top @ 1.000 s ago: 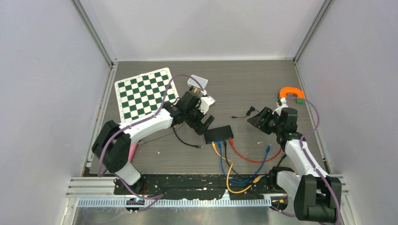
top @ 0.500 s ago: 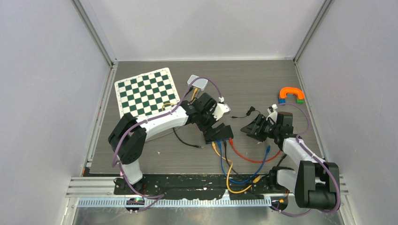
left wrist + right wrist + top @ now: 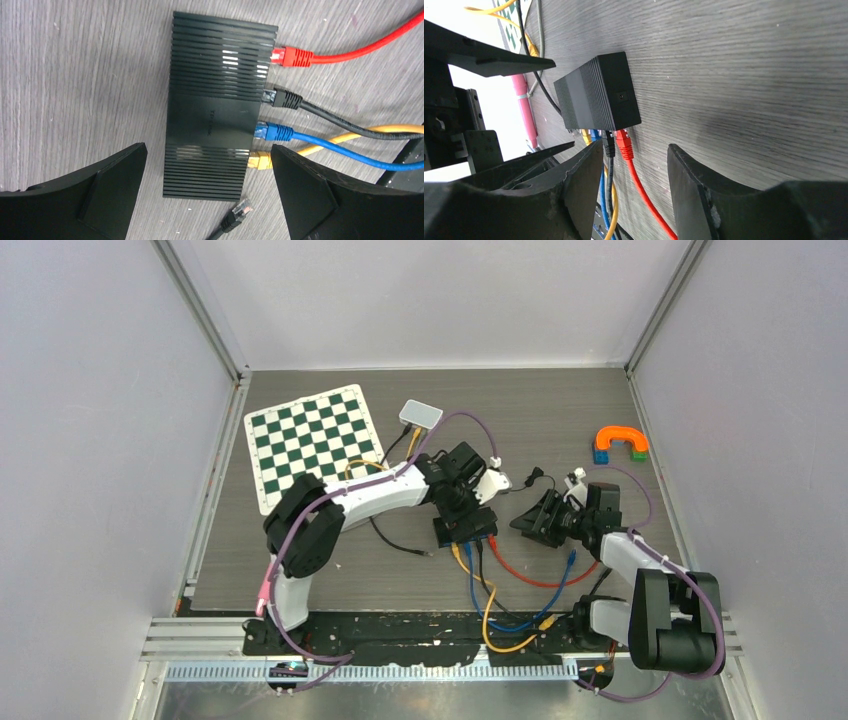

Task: Pull the plug from the switch port
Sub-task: Pull the connector from the switch port.

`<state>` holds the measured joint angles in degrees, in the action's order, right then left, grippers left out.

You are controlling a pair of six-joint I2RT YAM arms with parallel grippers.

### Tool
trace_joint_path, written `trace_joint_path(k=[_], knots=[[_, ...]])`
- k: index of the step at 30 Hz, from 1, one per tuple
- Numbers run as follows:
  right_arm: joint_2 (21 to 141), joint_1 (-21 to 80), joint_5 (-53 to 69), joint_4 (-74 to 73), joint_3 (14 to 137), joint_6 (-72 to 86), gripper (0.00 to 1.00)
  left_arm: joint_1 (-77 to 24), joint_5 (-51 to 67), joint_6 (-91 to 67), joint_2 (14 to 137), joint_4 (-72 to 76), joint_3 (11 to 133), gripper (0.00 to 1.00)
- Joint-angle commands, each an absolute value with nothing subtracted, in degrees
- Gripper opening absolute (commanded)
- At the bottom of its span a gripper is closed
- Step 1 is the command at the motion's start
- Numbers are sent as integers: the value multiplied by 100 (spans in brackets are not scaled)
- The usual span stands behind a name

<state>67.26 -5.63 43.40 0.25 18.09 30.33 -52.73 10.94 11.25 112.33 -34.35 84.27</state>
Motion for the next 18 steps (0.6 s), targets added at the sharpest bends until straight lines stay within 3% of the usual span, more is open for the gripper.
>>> trace_joint_path(k=[1,18], knots=[[6759,-529,4521,371,1714,3079,57,-5342,1055,1239,11314,-3533,8755,100],[7262,-393,4653,679,1651,3089,56,-5405,1110,1219,11743,-3571,8950,100]])
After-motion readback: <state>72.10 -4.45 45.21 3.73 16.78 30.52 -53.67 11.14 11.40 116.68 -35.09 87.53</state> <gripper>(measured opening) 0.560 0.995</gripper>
